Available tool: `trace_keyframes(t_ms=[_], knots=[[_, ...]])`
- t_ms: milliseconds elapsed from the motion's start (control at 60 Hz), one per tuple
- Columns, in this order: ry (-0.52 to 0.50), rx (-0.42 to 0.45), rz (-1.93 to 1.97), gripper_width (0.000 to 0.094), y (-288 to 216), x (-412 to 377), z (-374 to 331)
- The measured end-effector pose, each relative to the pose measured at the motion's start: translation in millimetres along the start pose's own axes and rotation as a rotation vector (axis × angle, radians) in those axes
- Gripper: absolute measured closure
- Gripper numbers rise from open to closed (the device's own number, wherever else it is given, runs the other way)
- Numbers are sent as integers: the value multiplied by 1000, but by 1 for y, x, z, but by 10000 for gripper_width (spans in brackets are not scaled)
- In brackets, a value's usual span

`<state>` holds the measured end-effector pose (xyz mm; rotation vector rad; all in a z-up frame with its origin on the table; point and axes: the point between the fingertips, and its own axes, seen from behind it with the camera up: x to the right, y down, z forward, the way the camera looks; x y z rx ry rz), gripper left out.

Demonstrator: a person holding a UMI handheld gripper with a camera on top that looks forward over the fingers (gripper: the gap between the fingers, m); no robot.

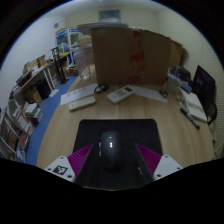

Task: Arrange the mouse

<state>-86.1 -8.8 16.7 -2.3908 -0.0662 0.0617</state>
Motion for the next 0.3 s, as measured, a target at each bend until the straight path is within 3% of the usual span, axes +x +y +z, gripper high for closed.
trace_keyframes(t_ms=[33,200,300], knots=[[3,0,-15,86,-5,3,-13],[-46,11,-8,83,-20,16,-90],[-13,14,34,80,-20,48,-138]])
